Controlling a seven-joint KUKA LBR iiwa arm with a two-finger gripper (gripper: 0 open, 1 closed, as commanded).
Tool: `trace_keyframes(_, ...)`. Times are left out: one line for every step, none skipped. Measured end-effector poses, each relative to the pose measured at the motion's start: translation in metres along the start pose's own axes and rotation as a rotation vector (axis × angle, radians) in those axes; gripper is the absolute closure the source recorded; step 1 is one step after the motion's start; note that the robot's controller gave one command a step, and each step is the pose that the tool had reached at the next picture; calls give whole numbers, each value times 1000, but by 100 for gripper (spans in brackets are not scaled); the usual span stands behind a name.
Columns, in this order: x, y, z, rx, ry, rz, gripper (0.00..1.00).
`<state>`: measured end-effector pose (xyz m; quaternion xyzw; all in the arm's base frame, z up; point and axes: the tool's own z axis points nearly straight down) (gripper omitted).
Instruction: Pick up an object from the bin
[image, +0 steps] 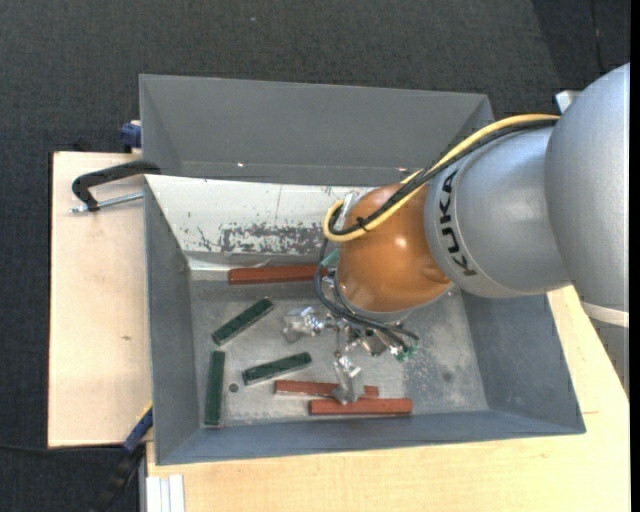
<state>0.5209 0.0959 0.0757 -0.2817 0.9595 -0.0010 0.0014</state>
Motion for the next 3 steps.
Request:
trace_keyframes(-9,63,2,-5,10,-223,100)
trace_keyframes(-10,62,2,-4,8,-223,100)
trace_keyframes(-17,54,-145,-2,-5,-254,100)
